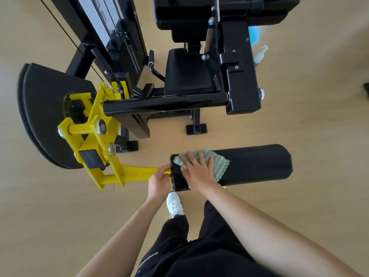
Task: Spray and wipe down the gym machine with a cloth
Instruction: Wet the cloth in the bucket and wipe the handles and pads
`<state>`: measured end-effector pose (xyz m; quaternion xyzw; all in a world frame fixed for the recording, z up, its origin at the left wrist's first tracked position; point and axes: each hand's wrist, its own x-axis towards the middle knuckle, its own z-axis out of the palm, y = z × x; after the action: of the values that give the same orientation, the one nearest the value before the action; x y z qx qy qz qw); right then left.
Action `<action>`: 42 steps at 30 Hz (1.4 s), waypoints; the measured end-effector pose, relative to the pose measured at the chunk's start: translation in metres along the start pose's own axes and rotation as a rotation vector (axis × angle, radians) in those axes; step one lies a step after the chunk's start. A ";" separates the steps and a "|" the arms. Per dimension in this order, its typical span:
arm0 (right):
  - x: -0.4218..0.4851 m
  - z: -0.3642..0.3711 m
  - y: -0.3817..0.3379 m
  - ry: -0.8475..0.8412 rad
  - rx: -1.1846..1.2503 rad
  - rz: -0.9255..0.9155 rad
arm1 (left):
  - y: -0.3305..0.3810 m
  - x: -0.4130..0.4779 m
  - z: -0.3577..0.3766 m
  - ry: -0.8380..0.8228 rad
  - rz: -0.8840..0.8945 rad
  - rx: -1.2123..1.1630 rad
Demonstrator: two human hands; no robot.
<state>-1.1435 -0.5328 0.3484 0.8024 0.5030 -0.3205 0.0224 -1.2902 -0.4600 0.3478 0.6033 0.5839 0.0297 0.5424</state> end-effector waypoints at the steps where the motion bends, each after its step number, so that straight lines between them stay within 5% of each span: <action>1: 0.002 0.004 -0.011 -0.018 -0.032 -0.060 | -0.002 -0.002 -0.001 0.007 -0.024 -0.028; 7: -0.006 0.009 0.010 0.040 -0.089 -0.167 | -0.014 -0.012 -0.002 0.064 -0.071 -0.083; 17: -0.040 -0.015 0.147 0.194 -0.045 0.403 | 0.019 -0.016 0.024 0.277 0.030 0.329; 22: -0.042 -0.028 0.180 0.203 0.002 0.604 | 0.033 -0.017 0.045 0.212 0.161 0.490; 27: -0.025 -0.020 0.129 0.177 0.037 0.253 | 0.039 -0.014 0.073 0.003 0.260 0.786; 32: -0.023 -0.009 0.105 0.136 -0.044 -0.017 | 0.037 -0.014 0.077 0.050 0.256 0.833; 42: -0.055 -0.028 0.229 0.291 0.041 0.432 | 0.047 -0.012 0.091 0.170 0.212 0.821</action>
<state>-0.9581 -0.6795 0.3347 0.9291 0.3112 -0.1998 0.0016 -1.2020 -0.5124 0.3501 0.8211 0.5247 -0.0999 0.2012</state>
